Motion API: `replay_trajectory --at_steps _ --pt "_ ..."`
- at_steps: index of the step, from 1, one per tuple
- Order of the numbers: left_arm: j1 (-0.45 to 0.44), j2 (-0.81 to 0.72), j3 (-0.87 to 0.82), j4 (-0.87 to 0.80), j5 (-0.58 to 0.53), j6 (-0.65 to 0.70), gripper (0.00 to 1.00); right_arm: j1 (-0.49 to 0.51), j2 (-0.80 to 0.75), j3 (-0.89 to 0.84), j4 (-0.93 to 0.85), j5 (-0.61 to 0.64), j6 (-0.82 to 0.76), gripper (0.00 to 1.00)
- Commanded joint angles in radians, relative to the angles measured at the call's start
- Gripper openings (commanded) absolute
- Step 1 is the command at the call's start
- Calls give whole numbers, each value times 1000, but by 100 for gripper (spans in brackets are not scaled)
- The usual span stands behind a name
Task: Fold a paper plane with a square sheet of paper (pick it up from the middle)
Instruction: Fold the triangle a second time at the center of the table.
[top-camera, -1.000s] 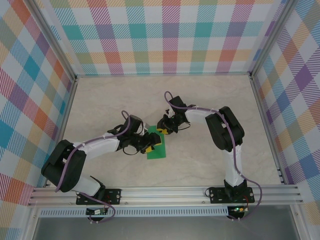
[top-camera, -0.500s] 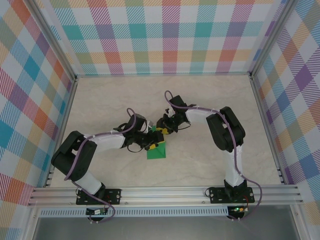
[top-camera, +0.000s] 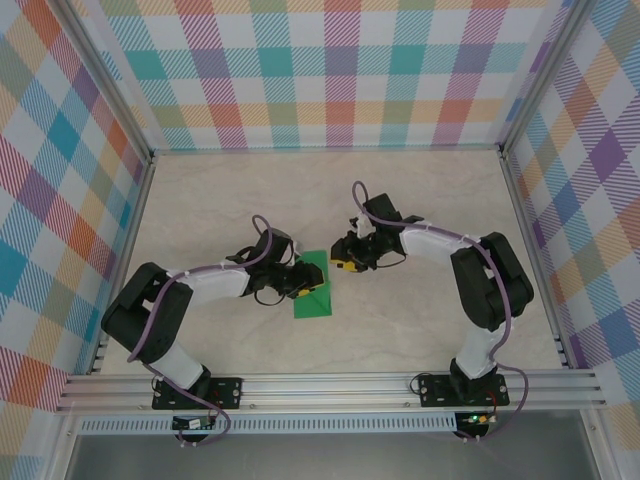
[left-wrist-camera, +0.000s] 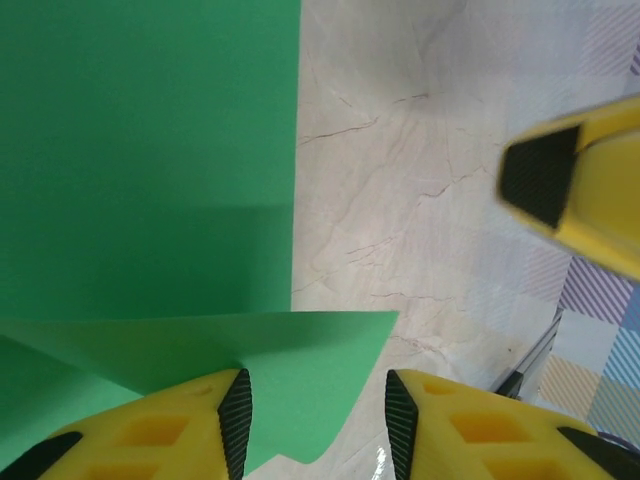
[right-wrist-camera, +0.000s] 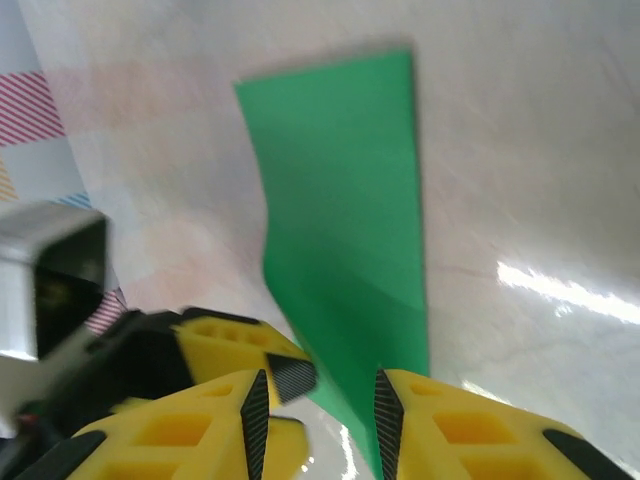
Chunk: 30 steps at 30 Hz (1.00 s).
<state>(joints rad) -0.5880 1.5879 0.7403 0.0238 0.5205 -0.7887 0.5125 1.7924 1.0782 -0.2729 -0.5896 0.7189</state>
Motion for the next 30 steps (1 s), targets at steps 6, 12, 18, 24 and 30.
replay_trajectory --at_steps 6,12,18,24,30 --pt "-12 -32 -11 -53 -35 31 36 50 31 -28 25 -137 -80 35" --pt "-12 -29 -9 -51 -33 30 33 63 54 -31 29 -135 -81 35" --pt "-12 -29 -9 -55 -39 30 31 64 69 -19 8 -127 -99 25" --pt "-12 -37 5 -52 -29 32 29 64 83 0 -36 -68 -136 9" --pt "-12 -41 3 -7 -3 23 28 64 114 31 -52 -55 -201 7"
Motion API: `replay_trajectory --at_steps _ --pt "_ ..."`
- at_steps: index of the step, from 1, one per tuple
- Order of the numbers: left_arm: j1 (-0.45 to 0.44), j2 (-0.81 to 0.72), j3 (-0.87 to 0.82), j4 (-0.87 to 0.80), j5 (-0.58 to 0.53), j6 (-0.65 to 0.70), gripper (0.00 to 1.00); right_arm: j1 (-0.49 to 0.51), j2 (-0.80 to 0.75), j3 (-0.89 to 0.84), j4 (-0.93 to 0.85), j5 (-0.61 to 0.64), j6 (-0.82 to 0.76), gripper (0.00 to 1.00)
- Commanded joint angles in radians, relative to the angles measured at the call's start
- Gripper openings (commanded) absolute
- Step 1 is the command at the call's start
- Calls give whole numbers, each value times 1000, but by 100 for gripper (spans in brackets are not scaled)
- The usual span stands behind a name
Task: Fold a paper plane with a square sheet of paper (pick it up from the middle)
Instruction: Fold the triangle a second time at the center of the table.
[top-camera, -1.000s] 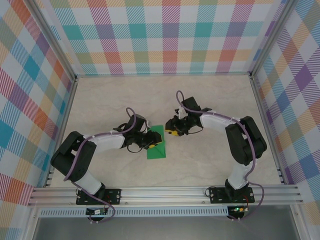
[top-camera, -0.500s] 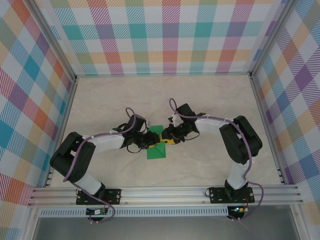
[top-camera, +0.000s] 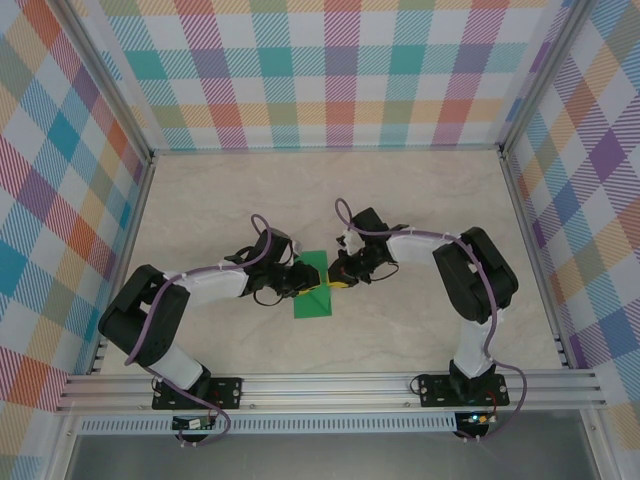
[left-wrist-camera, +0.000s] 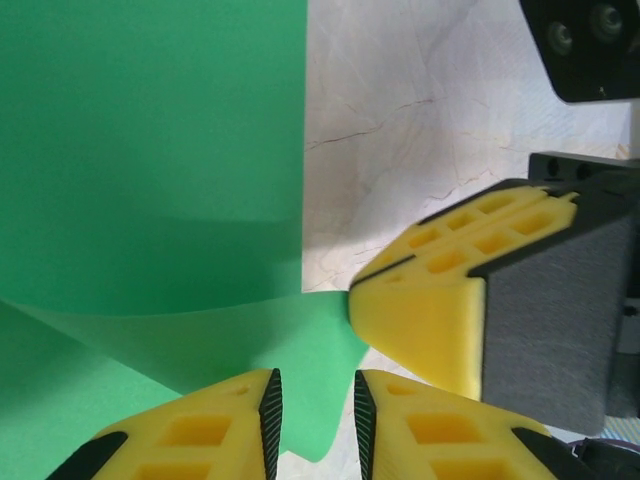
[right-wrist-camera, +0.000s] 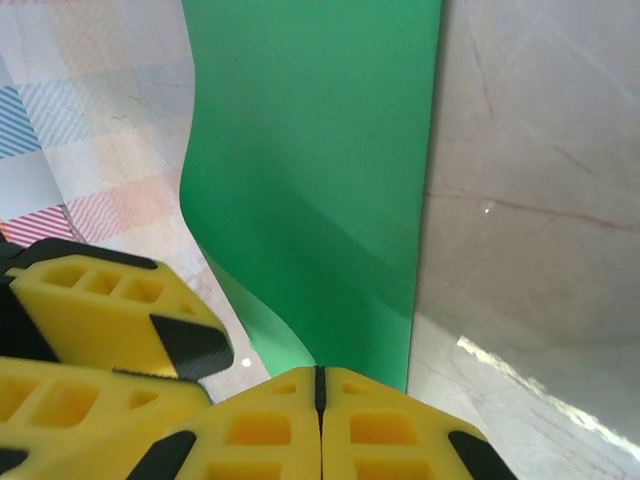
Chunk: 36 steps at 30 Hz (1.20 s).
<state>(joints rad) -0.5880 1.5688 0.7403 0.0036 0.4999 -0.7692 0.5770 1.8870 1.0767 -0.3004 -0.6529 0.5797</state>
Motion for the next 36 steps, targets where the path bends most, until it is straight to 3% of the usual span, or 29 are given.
replay_trajectory --at_steps 1,36 --pt "-12 -16 3 14 16 4 28 0 27 40 -31 9 -71 7" --pt "-12 76 16 -20 -12 15 24 3 124 115 -77 -24 -109 8"
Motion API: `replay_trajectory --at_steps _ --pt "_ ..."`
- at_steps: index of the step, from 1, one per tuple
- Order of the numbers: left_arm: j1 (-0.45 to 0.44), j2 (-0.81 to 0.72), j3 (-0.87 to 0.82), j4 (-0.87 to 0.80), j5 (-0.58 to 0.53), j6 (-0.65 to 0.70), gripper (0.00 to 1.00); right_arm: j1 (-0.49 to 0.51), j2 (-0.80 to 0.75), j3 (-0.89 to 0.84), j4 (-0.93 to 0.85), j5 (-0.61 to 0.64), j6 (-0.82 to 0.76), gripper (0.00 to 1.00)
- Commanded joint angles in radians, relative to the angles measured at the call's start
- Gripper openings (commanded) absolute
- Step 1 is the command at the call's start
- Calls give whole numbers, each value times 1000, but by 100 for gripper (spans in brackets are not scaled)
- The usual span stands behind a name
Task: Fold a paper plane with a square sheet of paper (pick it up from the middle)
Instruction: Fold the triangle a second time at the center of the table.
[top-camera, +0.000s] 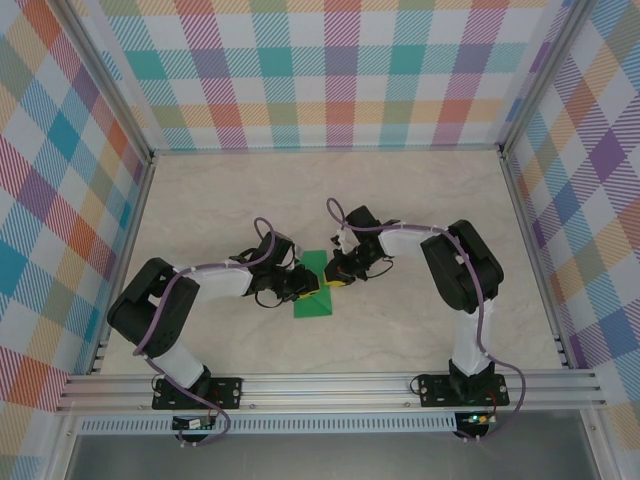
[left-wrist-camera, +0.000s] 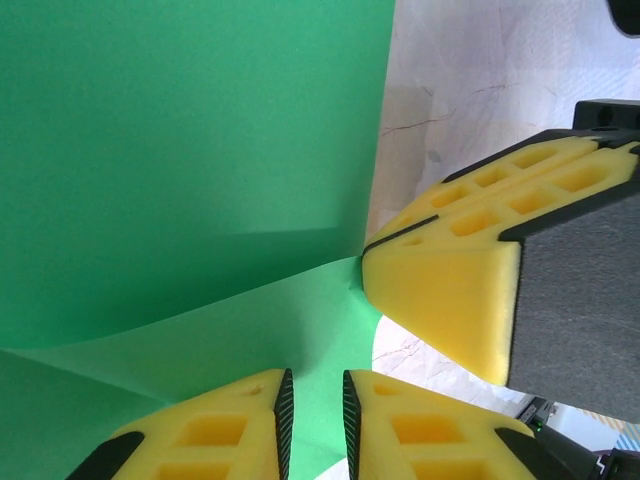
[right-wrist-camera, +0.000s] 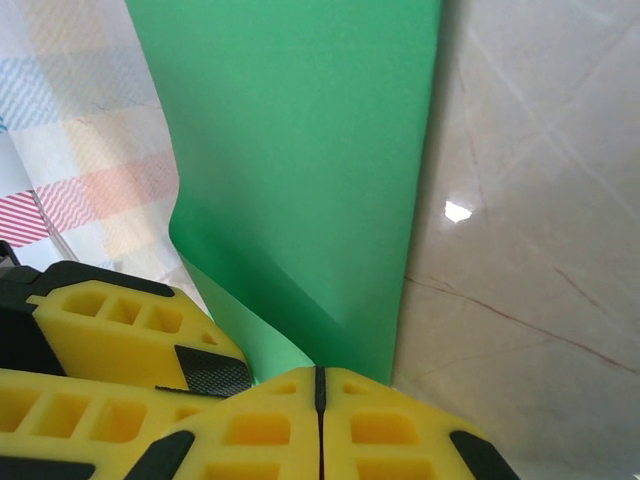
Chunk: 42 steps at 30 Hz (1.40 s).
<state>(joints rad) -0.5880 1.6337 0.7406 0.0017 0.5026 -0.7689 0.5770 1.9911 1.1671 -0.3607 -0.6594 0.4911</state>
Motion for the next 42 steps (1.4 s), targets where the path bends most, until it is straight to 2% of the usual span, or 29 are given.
replay_trajectory --at_steps 1,42 --pt "-12 11 14 -18 -15 16 24 2 21 26 -20 -13 -20 8" --pt "-12 46 26 -48 -23 38 22 4 46 46 -67 34 -24 9"
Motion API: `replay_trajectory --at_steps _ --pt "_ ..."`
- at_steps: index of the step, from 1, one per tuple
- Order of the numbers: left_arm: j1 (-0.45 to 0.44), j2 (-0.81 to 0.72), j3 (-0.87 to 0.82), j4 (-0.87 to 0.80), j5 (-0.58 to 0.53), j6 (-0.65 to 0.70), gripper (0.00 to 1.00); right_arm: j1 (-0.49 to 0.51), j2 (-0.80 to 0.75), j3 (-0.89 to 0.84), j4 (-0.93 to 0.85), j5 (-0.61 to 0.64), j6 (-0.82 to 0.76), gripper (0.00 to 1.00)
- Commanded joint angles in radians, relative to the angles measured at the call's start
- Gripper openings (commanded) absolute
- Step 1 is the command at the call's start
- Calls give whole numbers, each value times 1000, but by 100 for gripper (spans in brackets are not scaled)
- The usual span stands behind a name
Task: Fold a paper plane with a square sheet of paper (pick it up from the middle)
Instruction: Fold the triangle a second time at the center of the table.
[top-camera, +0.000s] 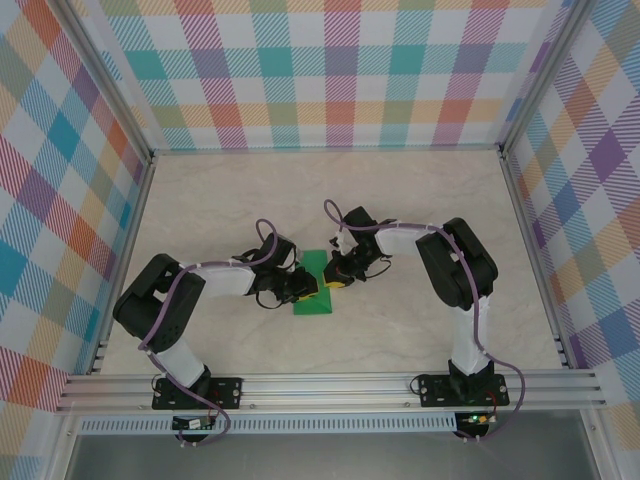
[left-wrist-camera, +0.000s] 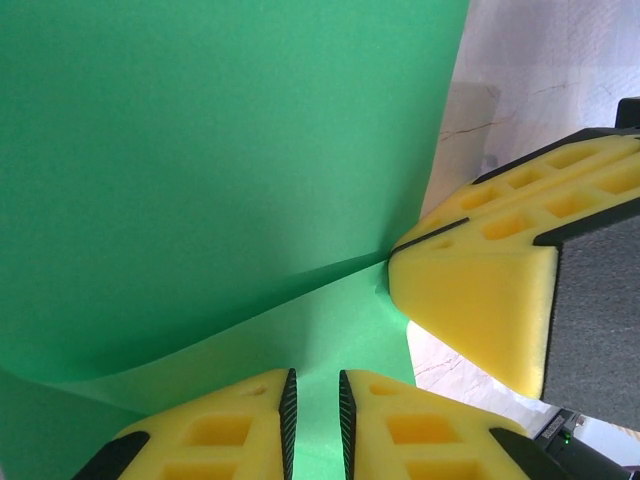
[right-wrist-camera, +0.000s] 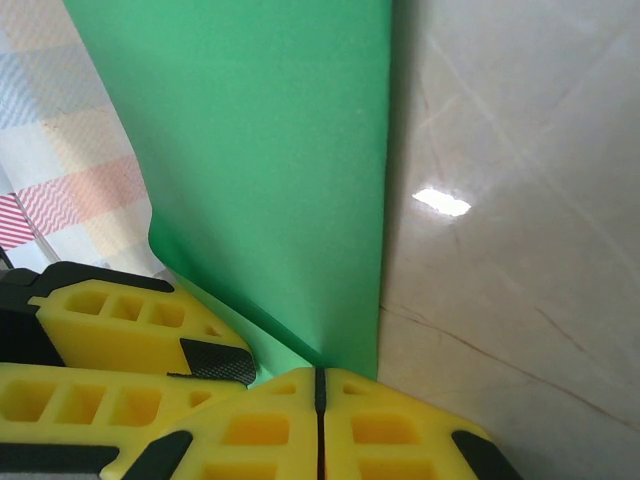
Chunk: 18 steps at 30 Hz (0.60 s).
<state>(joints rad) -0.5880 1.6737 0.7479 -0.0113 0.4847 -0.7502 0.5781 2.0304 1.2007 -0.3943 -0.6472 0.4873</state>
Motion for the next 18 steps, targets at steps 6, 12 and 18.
replay_trajectory --at_steps 6,12,18 --pt "-12 -27 23 -22 14 20 22 3 -15 15 -38 20 -22 9" --pt "-12 -57 27 -50 -21 47 22 3 -14 18 -40 28 -23 9" --pt "-12 -13 34 -67 -31 50 22 3 -9 14 -38 29 -21 9"
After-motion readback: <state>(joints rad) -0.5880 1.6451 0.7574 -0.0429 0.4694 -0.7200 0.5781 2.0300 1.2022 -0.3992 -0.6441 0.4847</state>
